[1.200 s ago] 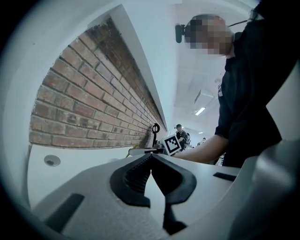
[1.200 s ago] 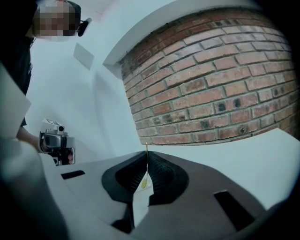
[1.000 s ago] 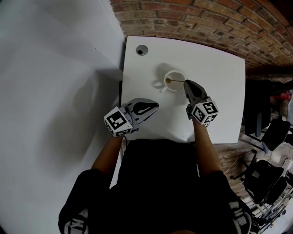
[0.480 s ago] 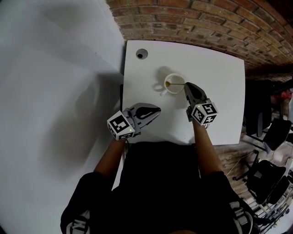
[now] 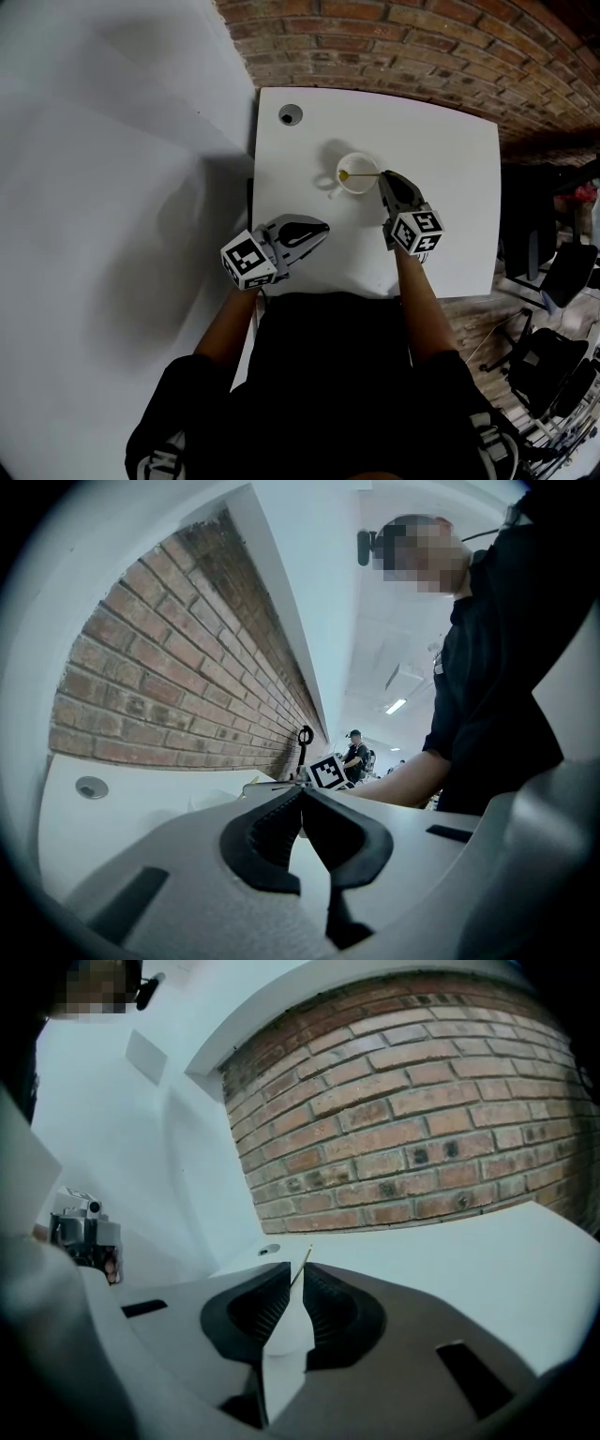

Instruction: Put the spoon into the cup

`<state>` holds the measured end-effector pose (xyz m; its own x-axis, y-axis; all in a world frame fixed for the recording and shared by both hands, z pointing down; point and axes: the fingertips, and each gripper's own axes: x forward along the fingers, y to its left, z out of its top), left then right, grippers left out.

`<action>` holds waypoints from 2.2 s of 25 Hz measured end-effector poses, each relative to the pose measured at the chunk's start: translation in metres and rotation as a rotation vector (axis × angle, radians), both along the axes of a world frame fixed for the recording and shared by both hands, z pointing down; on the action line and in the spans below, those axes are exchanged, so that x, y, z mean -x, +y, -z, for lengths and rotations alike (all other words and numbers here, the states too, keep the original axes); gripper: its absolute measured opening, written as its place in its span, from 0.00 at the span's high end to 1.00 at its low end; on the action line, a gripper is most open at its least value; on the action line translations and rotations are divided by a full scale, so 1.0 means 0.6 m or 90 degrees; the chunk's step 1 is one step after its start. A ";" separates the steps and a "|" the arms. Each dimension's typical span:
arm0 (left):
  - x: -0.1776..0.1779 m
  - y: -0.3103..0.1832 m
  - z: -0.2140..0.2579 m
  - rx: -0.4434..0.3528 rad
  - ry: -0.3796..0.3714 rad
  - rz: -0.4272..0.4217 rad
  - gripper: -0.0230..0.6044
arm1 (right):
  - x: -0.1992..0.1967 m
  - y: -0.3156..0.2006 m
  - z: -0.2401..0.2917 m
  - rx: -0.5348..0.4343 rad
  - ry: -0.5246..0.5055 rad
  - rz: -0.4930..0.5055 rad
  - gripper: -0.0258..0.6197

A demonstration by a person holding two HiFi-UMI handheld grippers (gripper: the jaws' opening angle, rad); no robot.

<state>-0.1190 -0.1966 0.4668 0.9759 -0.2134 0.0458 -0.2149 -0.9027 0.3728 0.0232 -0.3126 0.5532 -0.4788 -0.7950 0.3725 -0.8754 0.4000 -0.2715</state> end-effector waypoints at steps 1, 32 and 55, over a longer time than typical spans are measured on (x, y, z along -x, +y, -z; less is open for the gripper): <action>0.000 0.000 0.000 0.000 0.000 0.000 0.94 | 0.000 0.000 -0.001 0.001 0.002 -0.001 0.90; -0.054 0.063 0.104 -0.070 0.074 -0.045 0.94 | -0.069 0.221 0.330 -0.241 -0.044 0.040 0.95; -0.230 0.406 0.121 -0.080 0.029 -0.010 0.94 | -0.085 0.616 0.270 -0.192 -0.166 0.381 0.95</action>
